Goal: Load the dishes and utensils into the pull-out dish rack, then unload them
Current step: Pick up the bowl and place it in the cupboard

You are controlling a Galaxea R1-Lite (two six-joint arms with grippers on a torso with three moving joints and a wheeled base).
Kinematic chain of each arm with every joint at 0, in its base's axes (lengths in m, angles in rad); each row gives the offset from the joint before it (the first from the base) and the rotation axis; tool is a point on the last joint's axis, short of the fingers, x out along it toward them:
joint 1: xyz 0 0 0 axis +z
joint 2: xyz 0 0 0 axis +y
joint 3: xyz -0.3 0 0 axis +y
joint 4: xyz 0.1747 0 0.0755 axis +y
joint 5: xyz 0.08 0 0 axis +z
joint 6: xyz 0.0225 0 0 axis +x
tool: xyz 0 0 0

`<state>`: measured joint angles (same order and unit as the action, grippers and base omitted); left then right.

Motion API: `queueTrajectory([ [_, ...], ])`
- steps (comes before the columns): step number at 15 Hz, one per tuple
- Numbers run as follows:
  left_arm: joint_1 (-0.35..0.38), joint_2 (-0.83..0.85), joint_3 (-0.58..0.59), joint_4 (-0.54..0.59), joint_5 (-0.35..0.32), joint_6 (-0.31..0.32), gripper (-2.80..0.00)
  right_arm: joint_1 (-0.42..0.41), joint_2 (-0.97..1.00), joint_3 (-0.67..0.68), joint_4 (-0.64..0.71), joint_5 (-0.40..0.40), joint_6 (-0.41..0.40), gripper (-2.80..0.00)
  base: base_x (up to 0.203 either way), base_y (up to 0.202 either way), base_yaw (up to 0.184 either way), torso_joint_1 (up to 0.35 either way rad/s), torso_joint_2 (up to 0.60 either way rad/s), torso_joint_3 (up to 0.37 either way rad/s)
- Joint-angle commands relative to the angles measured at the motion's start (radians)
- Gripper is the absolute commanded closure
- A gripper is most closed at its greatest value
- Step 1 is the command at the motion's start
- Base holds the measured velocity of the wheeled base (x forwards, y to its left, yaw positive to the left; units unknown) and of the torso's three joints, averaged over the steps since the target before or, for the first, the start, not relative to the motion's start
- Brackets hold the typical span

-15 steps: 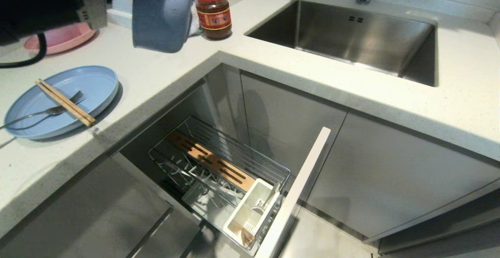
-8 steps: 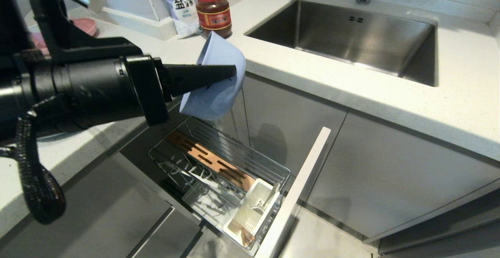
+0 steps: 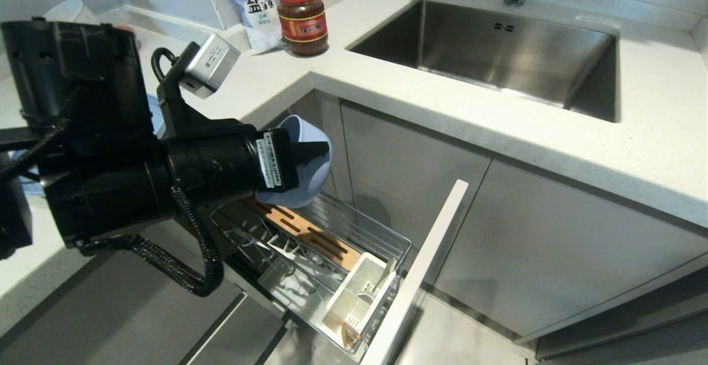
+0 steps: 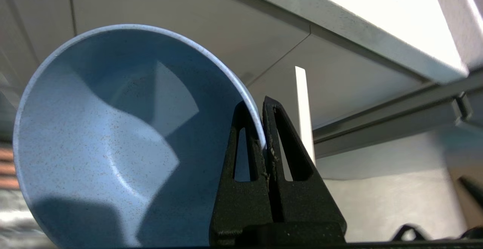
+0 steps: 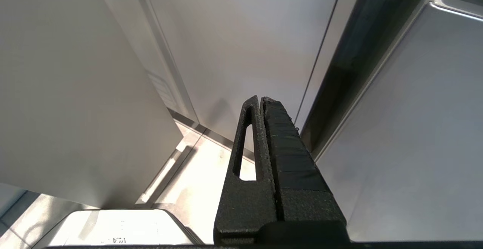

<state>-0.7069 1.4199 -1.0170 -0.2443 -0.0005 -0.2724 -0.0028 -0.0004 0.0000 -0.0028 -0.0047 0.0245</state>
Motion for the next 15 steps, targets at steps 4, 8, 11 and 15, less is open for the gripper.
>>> queueTrajectory([
  [4,-0.069,0.133,0.053,-0.230,0.065,-0.393,0.00,0.000,-0.004,0.002,0.000,0.000,0.000,0.00,0.000,0.000,0.000,0.000,0.00,0.000],
  [8,-0.115,0.291,0.100,-0.451,0.204,-0.564,0.00,0.000,-0.004,0.002,0.000,0.000,0.000,0.00,0.000,0.000,0.000,0.000,0.00,0.000],
  [11,-0.132,0.403,0.120,-0.719,0.360,-0.604,0.00,0.000,-0.004,0.002,0.000,0.000,0.000,0.00,0.000,0.000,0.000,0.000,0.00,0.000],
  [15,-0.124,0.487,0.132,-0.820,0.430,-0.617,0.00,0.000,-0.004,0.002,0.000,0.000,0.000,0.00,0.000,0.000,0.000,0.000,0.00,0.000],
])
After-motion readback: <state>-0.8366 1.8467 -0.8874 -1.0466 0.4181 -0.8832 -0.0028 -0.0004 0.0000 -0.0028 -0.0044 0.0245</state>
